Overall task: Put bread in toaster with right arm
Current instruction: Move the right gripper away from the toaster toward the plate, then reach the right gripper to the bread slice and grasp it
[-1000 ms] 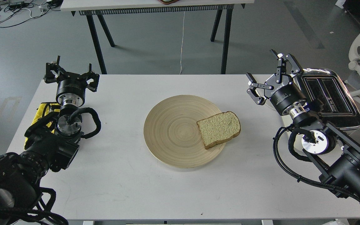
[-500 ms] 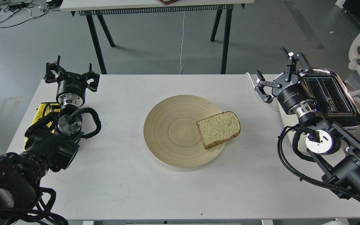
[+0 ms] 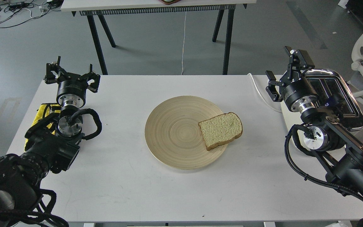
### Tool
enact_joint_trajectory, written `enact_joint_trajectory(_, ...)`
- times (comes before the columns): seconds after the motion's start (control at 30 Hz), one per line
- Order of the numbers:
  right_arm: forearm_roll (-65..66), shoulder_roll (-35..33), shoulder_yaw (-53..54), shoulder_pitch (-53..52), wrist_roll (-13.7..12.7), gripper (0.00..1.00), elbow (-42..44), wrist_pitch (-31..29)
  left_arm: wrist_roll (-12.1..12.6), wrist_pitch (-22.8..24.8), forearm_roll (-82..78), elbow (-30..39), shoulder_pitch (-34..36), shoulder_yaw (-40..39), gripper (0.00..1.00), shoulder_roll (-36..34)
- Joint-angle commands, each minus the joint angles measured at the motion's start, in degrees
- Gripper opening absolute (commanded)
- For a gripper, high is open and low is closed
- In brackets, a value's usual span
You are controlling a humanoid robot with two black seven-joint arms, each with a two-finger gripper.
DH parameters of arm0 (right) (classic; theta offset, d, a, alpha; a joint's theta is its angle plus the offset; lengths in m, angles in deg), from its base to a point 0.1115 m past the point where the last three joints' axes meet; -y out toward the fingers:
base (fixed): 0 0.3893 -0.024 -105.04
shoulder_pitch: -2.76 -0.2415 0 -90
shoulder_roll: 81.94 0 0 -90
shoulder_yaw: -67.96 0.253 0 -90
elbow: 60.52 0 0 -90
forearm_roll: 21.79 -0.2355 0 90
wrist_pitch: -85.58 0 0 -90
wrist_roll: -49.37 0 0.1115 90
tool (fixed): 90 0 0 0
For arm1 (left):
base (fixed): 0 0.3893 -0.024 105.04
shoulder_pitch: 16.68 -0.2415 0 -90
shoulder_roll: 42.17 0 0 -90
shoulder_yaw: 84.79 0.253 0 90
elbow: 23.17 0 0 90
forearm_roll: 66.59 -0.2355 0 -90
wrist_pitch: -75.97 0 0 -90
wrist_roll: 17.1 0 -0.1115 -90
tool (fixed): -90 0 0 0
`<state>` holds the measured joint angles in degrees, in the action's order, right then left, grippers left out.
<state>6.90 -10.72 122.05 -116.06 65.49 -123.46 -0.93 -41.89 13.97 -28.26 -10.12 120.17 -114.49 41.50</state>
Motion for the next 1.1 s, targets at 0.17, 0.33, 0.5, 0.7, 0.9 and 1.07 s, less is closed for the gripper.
enact_joint_trajectory(0.17, 10.32, -5.31, -11.27, -0.10, -1.18, 0.97, -7.54, 16.80, 0.00, 0.00, -0.01, 0.05, 0.00, 0.00, 1.00, 0.00)
enact_joint_trajectory(0.33, 16.03, -5.40, -16.28, 0.07, -1.97, 0.97, -6.84, 23.14, 0.00, 0.00, -0.01, -0.04, 0.00, 0.00, 1.00, 0.00)
enact_joint_trajectory(0.5, 19.29, -5.05, -23.05, 0.16, -2.24, 0.97, -4.65, 24.52, 0.00, 0.00, -0.01, 0.05, 0.00, -0.09, 1.00, 0.00)
enact_joint_trajectory(0.7, 19.56, -4.52, -29.03, 0.34, -2.24, 0.97, -1.57, 24.52, 0.00, 0.00, -0.01, -0.04, 0.00, 0.00, 1.00, 0.00)
enact_joint_trajectory(0.9, 19.56, -1.80, -32.46, 0.25, -2.24, 0.97, 1.50, 24.52, 0.00, 0.00, -0.01, -0.04, 0.00, 0.00, 1.00, 0.00)
enact_joint_trajectory(1.07, 19.56, 0.84, -35.01, 0.25, -2.24, 0.97, 3.00, 24.52, 0.00, 0.00, -0.01, 0.05, 0.00, 0.00, 1.00, 0.00)
